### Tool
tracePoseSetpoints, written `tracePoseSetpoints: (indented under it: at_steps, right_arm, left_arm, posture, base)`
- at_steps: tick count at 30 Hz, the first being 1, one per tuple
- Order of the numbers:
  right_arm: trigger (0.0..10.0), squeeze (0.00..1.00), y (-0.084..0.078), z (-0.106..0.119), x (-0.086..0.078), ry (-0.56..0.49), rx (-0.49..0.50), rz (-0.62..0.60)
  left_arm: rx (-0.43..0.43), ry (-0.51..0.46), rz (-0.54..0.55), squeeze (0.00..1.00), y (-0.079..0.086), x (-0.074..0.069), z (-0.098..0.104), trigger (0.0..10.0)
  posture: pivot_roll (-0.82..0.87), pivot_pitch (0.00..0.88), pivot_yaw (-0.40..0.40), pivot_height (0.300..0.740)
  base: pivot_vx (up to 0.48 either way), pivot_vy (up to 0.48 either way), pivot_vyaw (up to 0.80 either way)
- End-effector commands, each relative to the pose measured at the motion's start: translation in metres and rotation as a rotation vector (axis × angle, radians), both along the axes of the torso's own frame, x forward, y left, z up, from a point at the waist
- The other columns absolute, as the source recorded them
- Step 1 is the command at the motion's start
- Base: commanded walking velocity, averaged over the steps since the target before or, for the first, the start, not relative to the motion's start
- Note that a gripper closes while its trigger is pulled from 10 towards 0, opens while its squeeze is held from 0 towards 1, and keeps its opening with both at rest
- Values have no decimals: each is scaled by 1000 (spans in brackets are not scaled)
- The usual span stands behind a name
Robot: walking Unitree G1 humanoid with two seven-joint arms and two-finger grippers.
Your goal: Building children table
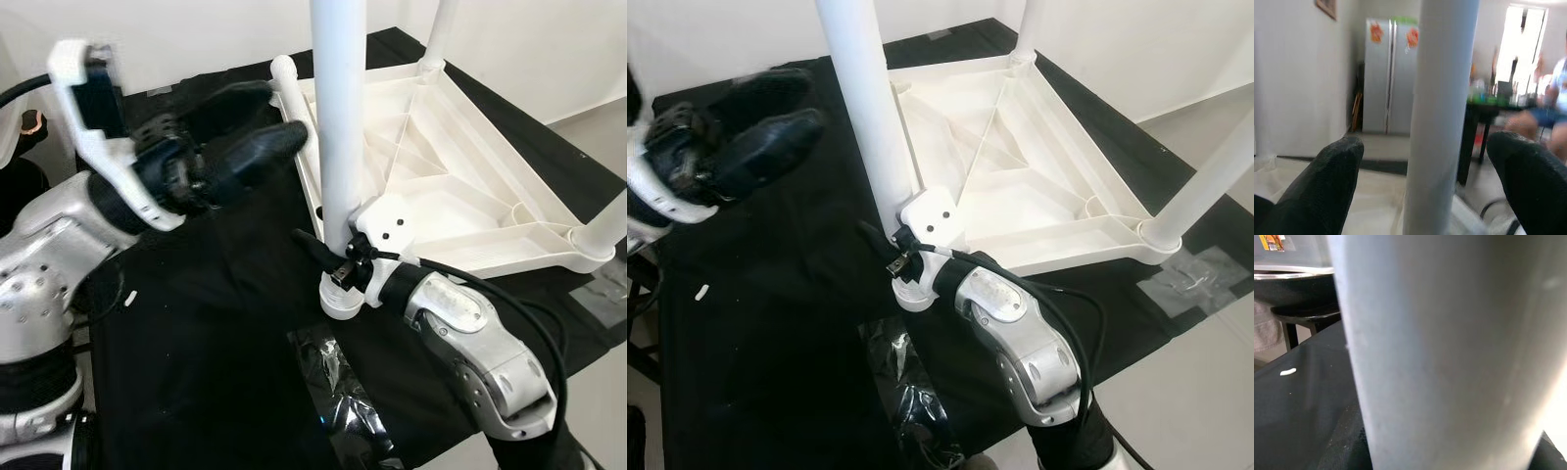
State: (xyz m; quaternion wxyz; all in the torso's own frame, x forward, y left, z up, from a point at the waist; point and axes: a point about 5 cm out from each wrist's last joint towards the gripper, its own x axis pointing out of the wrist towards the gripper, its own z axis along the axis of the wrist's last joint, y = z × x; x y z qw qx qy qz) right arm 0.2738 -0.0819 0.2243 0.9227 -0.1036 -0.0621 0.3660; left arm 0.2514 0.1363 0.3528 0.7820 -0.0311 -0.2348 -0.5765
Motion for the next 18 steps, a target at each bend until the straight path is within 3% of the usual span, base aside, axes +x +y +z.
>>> tracePoseSetpoints:
  at_steps: [1,5,13,14,15,18]
  right_arm:
    - [10000,0,2,-31,0,140,-59,4]
    - [10000,0,4,-31,1,136,-55,7]
    - [10000,0,5,-29,3,129,-52,4]
    - [10000,0,5,-29,4,128,-51,4]
    - [10000,0,5,-29,4,128,-50,3]
    - [10000,0,5,-29,4,126,-48,2]
  left_arm:
    - [65,-28,20,0,-5,3,-4,10000]
    - [46,-55,21,0,-22,12,8,10000]
    - [75,-90,-59,0,-43,14,23,9686]
    - [79,-91,-66,0,-45,14,24,6667]
    - [79,-86,-76,0,-46,14,25,0]
    - [83,-86,-84,0,-49,15,25,0]
  posture:
    - [-4,193,27,740]
    - [-5,192,30,740]
    - [-2,193,34,740]
    - [-2,193,34,740]
    - [1,194,37,740]
    - [3,193,37,740]
  base:
    - [0,0,0]
    - [0,0,0]
    - [0,0,0]
    - [0,0,0]
    - [0,0,0]
    - [0,0,0]
